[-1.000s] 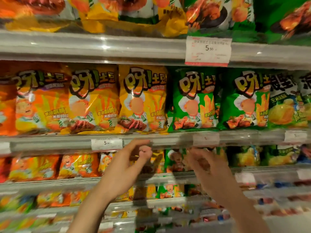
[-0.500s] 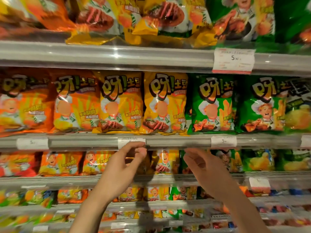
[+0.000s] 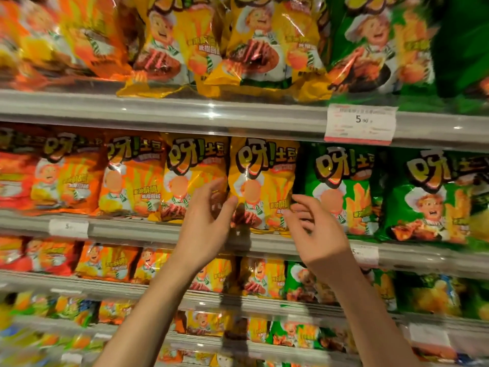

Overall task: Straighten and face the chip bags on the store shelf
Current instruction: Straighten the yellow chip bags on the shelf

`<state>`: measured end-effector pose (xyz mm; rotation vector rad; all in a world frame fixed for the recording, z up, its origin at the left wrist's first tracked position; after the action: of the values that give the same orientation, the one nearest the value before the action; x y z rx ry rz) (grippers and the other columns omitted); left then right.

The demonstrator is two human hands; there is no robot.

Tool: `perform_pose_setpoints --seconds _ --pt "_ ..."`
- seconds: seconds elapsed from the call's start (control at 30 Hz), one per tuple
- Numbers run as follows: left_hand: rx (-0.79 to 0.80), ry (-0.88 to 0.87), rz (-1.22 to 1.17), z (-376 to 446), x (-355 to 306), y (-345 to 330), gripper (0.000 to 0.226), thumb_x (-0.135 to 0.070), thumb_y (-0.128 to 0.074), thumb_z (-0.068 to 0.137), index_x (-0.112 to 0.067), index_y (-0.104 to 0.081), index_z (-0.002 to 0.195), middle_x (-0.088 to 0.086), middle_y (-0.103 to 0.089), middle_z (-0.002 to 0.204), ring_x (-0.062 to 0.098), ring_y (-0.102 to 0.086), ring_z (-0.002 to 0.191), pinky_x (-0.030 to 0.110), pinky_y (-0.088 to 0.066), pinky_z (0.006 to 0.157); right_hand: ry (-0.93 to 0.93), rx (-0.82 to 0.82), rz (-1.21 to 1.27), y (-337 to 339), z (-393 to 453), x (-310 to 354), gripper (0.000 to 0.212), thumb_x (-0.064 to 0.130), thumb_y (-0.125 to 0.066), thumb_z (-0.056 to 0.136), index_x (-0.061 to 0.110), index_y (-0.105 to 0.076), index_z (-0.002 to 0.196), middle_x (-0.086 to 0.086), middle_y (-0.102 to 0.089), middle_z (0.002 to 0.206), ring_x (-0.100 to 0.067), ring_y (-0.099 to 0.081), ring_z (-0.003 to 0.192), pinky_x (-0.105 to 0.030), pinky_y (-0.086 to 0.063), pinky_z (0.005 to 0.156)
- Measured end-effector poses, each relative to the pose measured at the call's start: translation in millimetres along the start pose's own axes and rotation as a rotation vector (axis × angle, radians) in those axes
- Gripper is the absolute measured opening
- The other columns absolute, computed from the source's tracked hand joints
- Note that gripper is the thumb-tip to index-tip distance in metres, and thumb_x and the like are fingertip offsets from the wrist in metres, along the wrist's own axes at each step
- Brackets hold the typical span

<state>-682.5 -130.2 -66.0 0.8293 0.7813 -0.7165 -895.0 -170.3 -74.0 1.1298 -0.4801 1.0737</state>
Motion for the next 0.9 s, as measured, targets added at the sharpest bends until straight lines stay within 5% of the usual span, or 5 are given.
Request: perform_pose_setpoints --seconds 0.17,0.47,0.57,0.7,0.9 --pt "0.082 -0.024 0.079 34 -10 -29 0.07 -0.046 -0.047 0.1 -0.019 -0.017 0.156 0.001 -0.032 0.158 0.016 -0.031 0.146 0.031 -0.029 0.115 -0.04 0.039 -0.016 -8 27 8 0.066 0.057 -0.05 0.096 0.036 -0.024 0.152 0.009 -0.039 0.153 -0.007 -0.042 0.136 -0.042 -0.04 0.113" --pt "0.041 0.076 -0.031 73 -4 -53 0.069 -0.065 -0.032 0.094 -0.035 -0.009 0.152 0.014 -0.064 0.116 0.028 -0.063 0.105 0.045 -0.051 0.097 -0.263 -0.071 0.181 -40 64 22 0.074 0.052 -0.04 0.102 0.024 -0.002 0.159 0.0 -0.023 0.163 -0.02 -0.026 0.148 -0.032 -0.022 0.115" --pt "0.026 0.057 -0.08 76 2 -56 0.062 -0.066 -0.031 0.094 -0.047 -0.009 0.149 0.028 -0.057 0.13 0.042 -0.056 0.121 0.055 -0.047 0.101 -0.224 -0.159 0.209 -43 65 19 0.072 0.049 -0.045 0.101 0.027 -0.007 0.158 0.002 -0.029 0.16 -0.019 -0.029 0.146 -0.037 -0.024 0.12" --pt "0.026 0.058 -0.239 73 0 -55 0.063 -0.048 -0.041 0.102 -0.035 -0.01 0.155 0.003 -0.036 0.155 0.02 -0.039 0.139 0.038 -0.035 0.114 -0.164 -0.214 0.202 -39 64 18 0.071 0.049 -0.051 0.098 0.033 -0.015 0.156 0.005 -0.041 0.151 -0.014 -0.04 0.138 -0.04 -0.033 0.116" --pt "0.077 0.249 -0.265 78 4 -59 0.068 -0.055 -0.043 0.098 -0.012 -0.031 0.149 0.008 -0.059 0.128 0.022 -0.058 0.113 0.034 -0.046 0.091 -0.272 -0.162 0.197 -38 69 16 0.07 0.055 -0.051 0.095 0.023 -0.025 0.152 0.006 -0.051 0.132 -0.012 -0.053 0.115 -0.034 -0.04 0.1"
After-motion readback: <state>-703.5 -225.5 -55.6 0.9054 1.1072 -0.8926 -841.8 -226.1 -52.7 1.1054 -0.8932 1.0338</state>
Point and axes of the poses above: each hand's wrist, its own z-axis towards the middle knuckle, its own y-axis out of the back of the hand, x = y × z, the point moved 1 cm from there along z, towards the middle knuckle
